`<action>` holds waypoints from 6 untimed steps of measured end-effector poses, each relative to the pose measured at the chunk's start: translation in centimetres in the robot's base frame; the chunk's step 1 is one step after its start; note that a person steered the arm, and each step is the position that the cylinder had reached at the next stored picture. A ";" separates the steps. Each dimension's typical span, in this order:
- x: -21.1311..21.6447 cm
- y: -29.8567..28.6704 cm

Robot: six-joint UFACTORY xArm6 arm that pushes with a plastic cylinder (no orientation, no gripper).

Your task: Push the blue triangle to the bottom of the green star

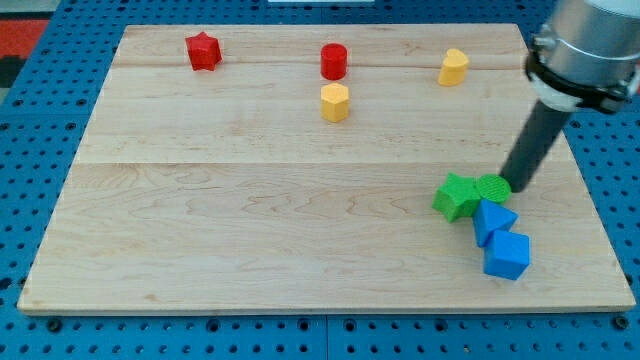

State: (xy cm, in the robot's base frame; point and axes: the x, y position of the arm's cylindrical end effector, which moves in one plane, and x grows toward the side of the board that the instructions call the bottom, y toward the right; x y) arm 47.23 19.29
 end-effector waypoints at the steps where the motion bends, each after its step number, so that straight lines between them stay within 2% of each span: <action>1: 0.1 -0.3; 2: 1.9 4.7; 3: 6.5 3.7; 4: 5.4 -2.2; 6: -0.5 -7.8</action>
